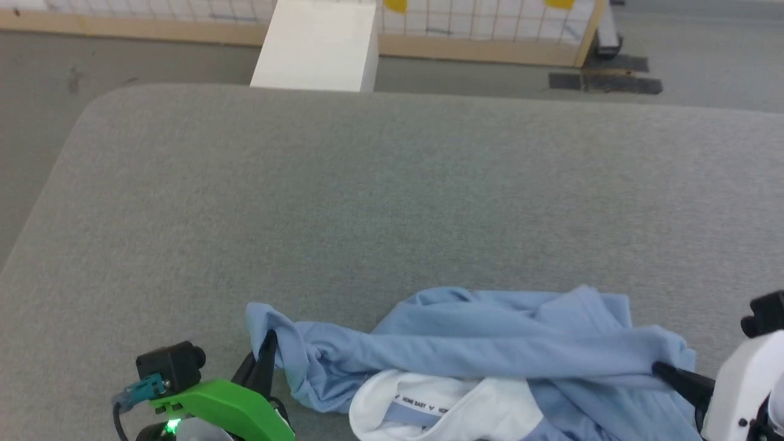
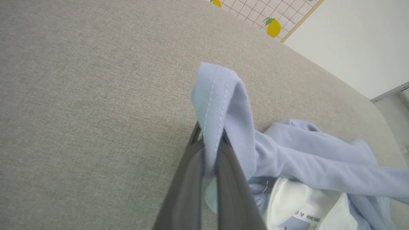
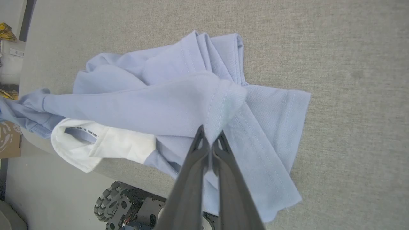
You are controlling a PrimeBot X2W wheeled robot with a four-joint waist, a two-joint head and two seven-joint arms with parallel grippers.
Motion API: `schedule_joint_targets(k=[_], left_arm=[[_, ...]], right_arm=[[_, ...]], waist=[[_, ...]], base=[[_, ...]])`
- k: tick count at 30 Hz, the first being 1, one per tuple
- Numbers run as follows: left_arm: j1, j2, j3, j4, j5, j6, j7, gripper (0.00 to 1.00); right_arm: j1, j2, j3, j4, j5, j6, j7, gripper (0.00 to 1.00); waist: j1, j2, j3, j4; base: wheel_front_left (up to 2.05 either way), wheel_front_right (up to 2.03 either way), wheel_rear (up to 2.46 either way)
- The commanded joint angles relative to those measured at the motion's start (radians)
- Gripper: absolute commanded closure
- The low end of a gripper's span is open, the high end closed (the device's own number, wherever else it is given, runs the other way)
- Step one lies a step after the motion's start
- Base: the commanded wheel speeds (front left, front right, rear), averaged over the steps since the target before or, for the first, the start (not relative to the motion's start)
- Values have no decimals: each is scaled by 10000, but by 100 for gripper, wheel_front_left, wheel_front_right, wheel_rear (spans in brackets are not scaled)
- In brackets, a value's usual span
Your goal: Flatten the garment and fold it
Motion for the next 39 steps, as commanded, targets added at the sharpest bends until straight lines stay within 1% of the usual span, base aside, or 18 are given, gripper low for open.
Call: schedule_joint_targets(k=[1, 3, 5, 7, 8, 9, 13, 17, 19, 22, 26, 29, 30, 34, 39], left_arm=[[-89, 25, 39, 55, -60, -104, -78, 100], [-203, -113, 144, 55, -363, -246, -160, 100], [-426, -98, 225, 63, -612, -452, -106, 100], [-935, 100, 291, 136, -797, -758, 105, 100], [-1363, 373, 306, 262, -688, -898, 273, 100], [-2344, 733, 430, 582, -691, -1138, 589, 100], [-4911, 1509, 460, 1496, -248, -1560, 1193, 100], [-7676, 1870, 381, 2453, 242, -1718, 1661, 100], [-9011, 2024, 373, 3085, 548, -1711, 1774, 100], [-10956, 2238, 331, 4008, 1238, -1536, 1667, 100], [-13187, 2225, 424, 4970, 1903, -1115, 1146, 100], [-14642, 2269, 419, 5459, 2334, -922, 788, 100], [-15153, 2350, 327, 5642, 2573, -930, 630, 100], [-16749, 2420, 152, 6172, 3128, -921, -52, 100], [-18023, 2343, 84, 6615, 3564, -779, -1188, 100]], right_arm=[[54, 165, -122, -236, 91, -13, 98, 100], [33, 427, -368, -493, 139, -13, 160, 100], [-268, 548, -538, -653, 110, -13, 166, 100], [-857, 573, -753, -667, -44, -13, 76, 100], [-1272, 495, -835, -638, -208, -13, 6, 100], [-2193, 412, -841, -532, -445, -13, -71, 100], [-4553, 531, -832, 182, -925, -13, -422, 100], [-7081, 632, -653, 1243, -1438, -13, -763, 100], [-8270, 597, -476, 1866, -1868, -13, -986, 100], [-10044, 514, -221, 2846, -2678, -13, -1533, 100], [-12246, 620, -270, 4166, -3517, -13, -2424, 100], [-13672, 657, -287, 4925, -4089, -13, -3101, 100], [-14151, 672, -316, 5189, -4283, -13, -3364, 100], [-15577, 716, -416, 5869, -4772, -13, -4370, 100], [-16684, 681, -606, 6490, -5033, -13, -5508, 100]], waist=[[0, 0, -563, -510], [0, 0, -665, -583], [0, 0, -717, -628], [0, 0, -680, -633], [0, 0, -593, -618], [0, 0, -253, -629], [0, 0, 555, -715], [0, 0, 1481, -761], [0, 0, 1868, -823], [0, 0, 2484, -951], [0, 0, 3142, -1053], [0, 0, 3503, -1106], [0, 0, 3590, -1119], [0, 0, 3821, -1114], [0, 0, 3959, -1029]], base=[[0, 0, 0], [0, 0, 0], [0, 0, 0], [0, 0, 0], [0, 0, 0], [0, 0, 0], [0, 0, 0], [0, 0, 0], [0, 0, 0], [0, 0, 0], [0, 0, 0], [0, 0, 0], [0, 0, 0], [0, 0, 0], [0, 0, 0]])
